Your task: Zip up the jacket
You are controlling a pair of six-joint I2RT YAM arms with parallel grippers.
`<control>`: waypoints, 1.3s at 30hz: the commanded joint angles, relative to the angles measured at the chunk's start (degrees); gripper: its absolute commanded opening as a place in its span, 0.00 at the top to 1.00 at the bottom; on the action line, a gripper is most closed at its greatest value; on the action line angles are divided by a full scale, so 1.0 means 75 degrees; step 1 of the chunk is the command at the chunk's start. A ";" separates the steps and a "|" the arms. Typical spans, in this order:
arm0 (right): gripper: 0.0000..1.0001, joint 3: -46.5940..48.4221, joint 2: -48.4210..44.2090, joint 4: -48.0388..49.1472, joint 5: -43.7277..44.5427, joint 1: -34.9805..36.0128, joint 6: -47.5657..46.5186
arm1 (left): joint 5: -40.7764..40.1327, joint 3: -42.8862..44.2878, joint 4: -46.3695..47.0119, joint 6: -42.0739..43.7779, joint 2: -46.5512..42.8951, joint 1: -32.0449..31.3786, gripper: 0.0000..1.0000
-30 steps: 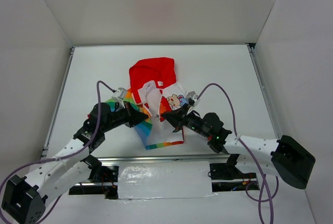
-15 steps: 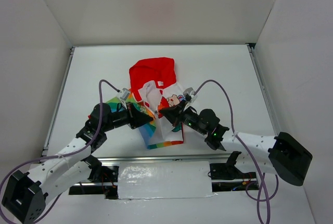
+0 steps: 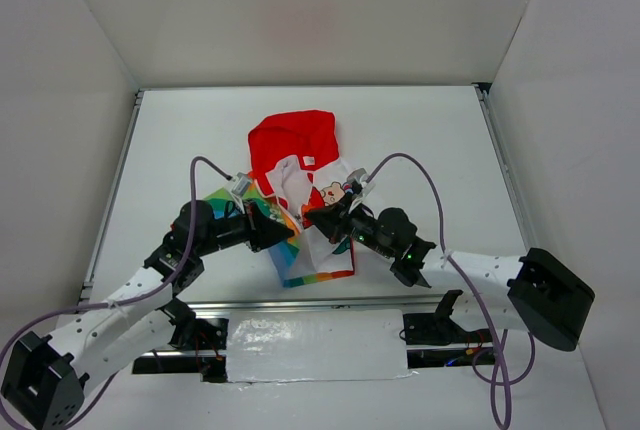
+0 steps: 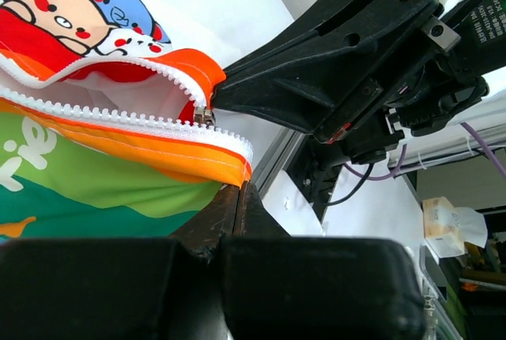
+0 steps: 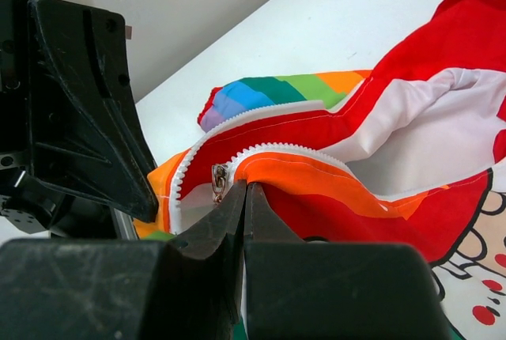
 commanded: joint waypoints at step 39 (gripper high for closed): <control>1.00 -0.0135 -0.0698 -0.0200 -0.0403 -0.0050 0.0778 | -0.1077 0.0317 -0.0186 0.0600 -0.0782 -0.0045 1.00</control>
